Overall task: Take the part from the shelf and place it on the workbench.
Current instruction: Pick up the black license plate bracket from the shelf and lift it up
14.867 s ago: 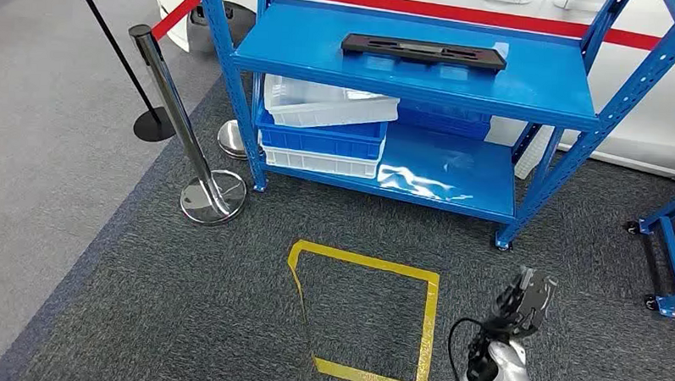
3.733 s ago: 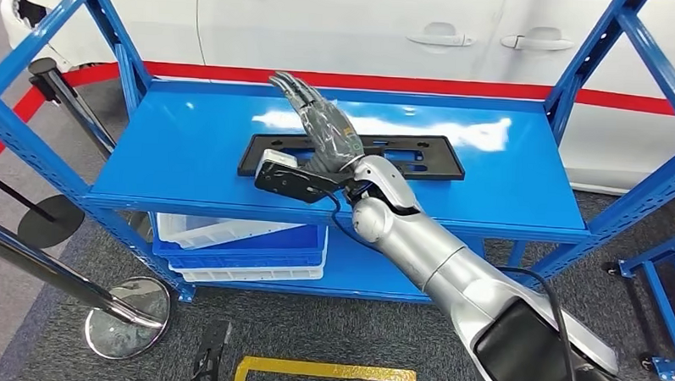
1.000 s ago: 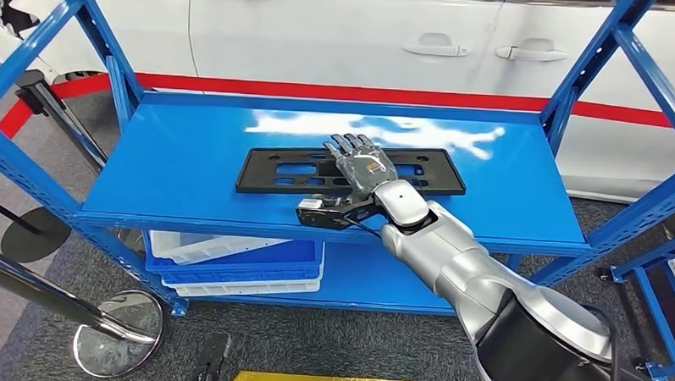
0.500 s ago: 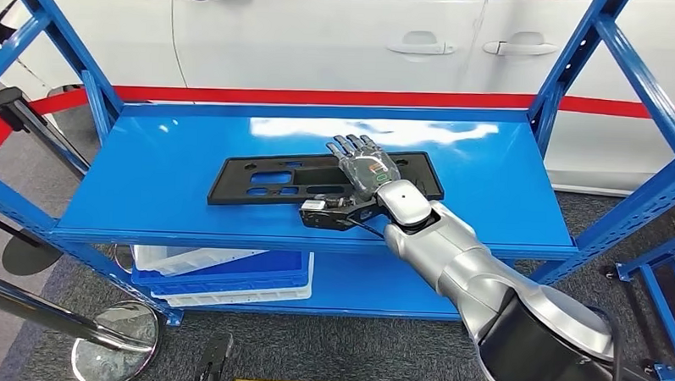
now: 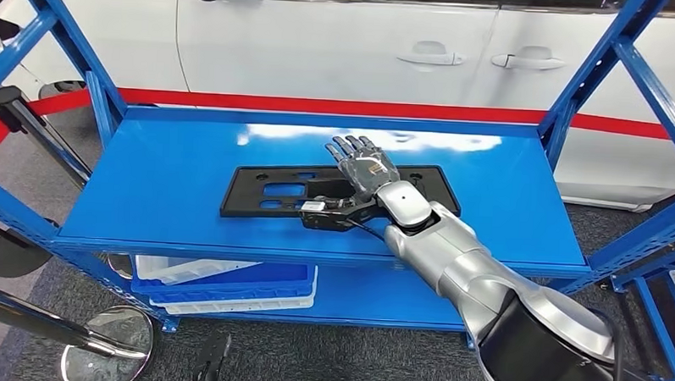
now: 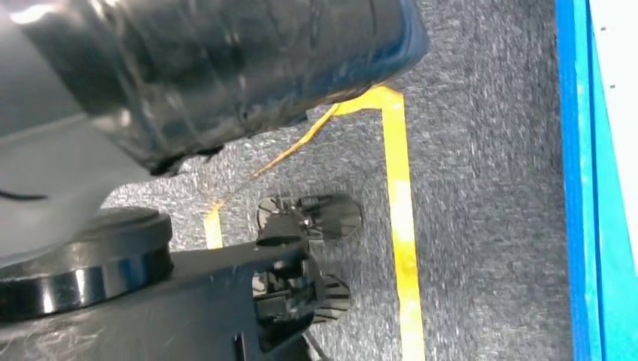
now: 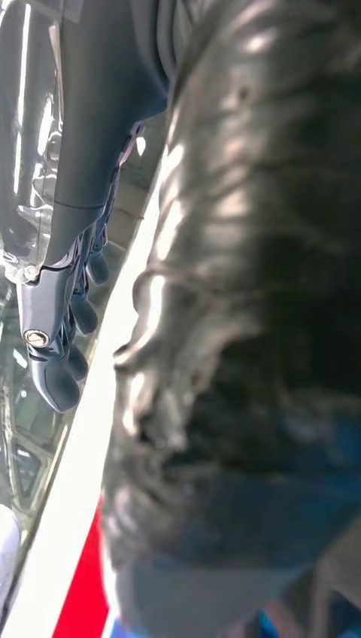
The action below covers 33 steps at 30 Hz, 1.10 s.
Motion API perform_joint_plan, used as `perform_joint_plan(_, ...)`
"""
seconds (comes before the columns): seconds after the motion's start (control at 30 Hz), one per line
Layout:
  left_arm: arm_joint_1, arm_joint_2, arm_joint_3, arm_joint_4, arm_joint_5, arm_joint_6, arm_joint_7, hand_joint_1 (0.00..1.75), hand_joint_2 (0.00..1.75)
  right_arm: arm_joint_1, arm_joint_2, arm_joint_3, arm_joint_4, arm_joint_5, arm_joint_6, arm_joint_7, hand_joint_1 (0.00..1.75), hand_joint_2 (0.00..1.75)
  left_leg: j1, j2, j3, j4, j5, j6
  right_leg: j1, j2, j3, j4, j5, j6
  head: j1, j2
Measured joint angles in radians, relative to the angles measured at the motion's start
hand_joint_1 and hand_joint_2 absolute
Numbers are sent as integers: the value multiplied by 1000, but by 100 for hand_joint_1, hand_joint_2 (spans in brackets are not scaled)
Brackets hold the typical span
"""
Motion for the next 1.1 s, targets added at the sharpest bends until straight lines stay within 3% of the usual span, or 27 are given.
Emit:
perform_joint_plan(0.03, 1, 0, 0, 0, -1, -2, 0, 0, 0, 5, -1, -1, 0, -10, -9, -11, 0, 0, 1, -1, 3, 2, -4, 0, -3, 0, -20, 22, 9, 3, 0, 0)
perform_joint_plan(0.07, 2, 0, 0, 0, -1, -3, 0, 0, 0, 8, -2, -3, -1, -23, -23, -24, 0, 0, 2, -1, 5, 6, -9, -2, -6, 0, -22, 6, 37, 5, 0, 0)
perform_joint_plan(0.13, 4, 0, 0, 0, -2, -4, -1, 0, 0, 11, -2, -12, -6, -60, -56, -59, 0, 0, 5, -2, 10, 18, -24, -11, -12, -1, 14, -105, 115, 10, 0, 0)
perform_joint_plan(0.2, 3, 0, 0, 0, -1, -1, -4, 0, 0, 14, -2, -30, -17, -117, -89, -112, 0, 87, 3, -3, 6, 34, -37, -23, -11, -1, 54, -196, 147, 7, 0, 0)
perform_joint_plan(0.27, 3, 0, -1, 0, -1, 2, -6, 0, 0, 26, -2, -61, -37, -190, -119, -187, 0, 175, 0, -4, 3, 40, -42, -33, -6, 1, 65, -217, 139, -4, 0, 0)
perform_joint_plan(0.33, 6, 0, -2, 0, 1, 4, -8, 0, 0, 45, -2, -105, -69, -261, -146, -261, 0, 175, 3, -3, 2, 43, -48, -41, -7, 3, 67, -221, 138, -18, -1, 0)
perform_joint_plan(0.4, 6, 0, -2, 0, 2, 6, -8, 0, 0, 60, -1, -145, -110, -307, -165, -302, 0, 87, 4, -1, -21, 95, -81, -51, -11, 3, 71, -225, 138, -29, -4, 0)
perform_joint_plan(0.47, 7, 1, -3, 0, 3, 6, -8, 0, 0, 76, -2, -169, -152, -329, -175, -313, 0, 0, 5, -1, -81, 216, -134, -58, -10, 2, 75, -225, 135, -36, -8, 0)
perform_joint_plan(0.53, 11, 2, -3, 0, 6, 6, -8, 0, 0, 101, -2, -185, -187, -344, -180, -317, 0, 0, 5, -1, -133, 308, -154, -60, -6, 2, 79, -225, 132, -40, -8, 0)
perform_joint_plan(0.57, 13, 3, -3, 0, 8, 5, -8, 0, 0, 113, -2, -191, -205, -351, -182, -320, 0, 0, 5, -1, -135, 303, -137, -57, -5, 3, 82, -225, 130, -42, -8, 0)
perform_joint_plan(0.63, 15, 5, -3, 0, 8, 4, -8, 0, 0, 129, -3, -204, -241, -362, -192, -329, 0, 0, 3, -1, -90, 197, -68, -46, -2, 6, 88, -225, 127, -42, -8, 0)
perform_joint_plan(0.7, 14, 8, -4, 0, 7, 3, -6, 0, 0, 140, -6, -213, -282, -371, -208, -335, 0, 0, -2, -1, -33, 78, -25, -33, 0, 7, 91, -227, 125, -38, -8, 0)
perform_joint_plan(0.73, 14, 8, -4, 0, 6, 3, -6, 0, 0, 151, -10, -217, -305, -375, -215, -334, 0, 0, -6, -2, -18, 46, -19, -29, 0, 8, 92, -229, 125, -34, -8, 0)
perform_joint_plan(0.83, 20, 11, -7, 0, 2, 2, -6, 0, 0, 199, -24, -226, -388, -371, -226, -320, 0, 0, -7, -4, -7, 24, -18, -20, 1, 6, 96, -237, 125, -17, -8, 0)
perform_joint_plan(0.9, 22, 14, -7, 0, 0, 2, -5, 0, 0, 224, -35, -229, -443, -349, -234, -303, 0, 0, -1, -2, 2, 10, -13, -11, 2, 4, 84, -205, 98, -9, -6, 0)
perform_joint_plan(1.0, 23, 16, -8, 0, -2, 0, -4, 0, 0, 263, -52, -230, -515, -316, -244, -280, 0, 131, -1, 0, 6, 6, -11, -3, 1, 2, 8, -38, 15, -2, -3, 0)
perform_joint_plan(1.03, 23, 17, -8, 0, -2, 0, -3, 0, 0, 278, -58, -230, -535, -311, -245, -276, 0, 175, -1, 0, 6, 7, -12, -3, 0, 2, -14, 8, 2, -1, -3, 0)
perform_joint_plan(1.1, 25, 18, -8, 0, -2, -1, -3, 0, 0, 299, -68, -230, -566, -304, -245, -271, 0, 175, -1, -1, 6, 10, -14, -3, -1, 1, -23, 22, 17, 1, -2, 0)
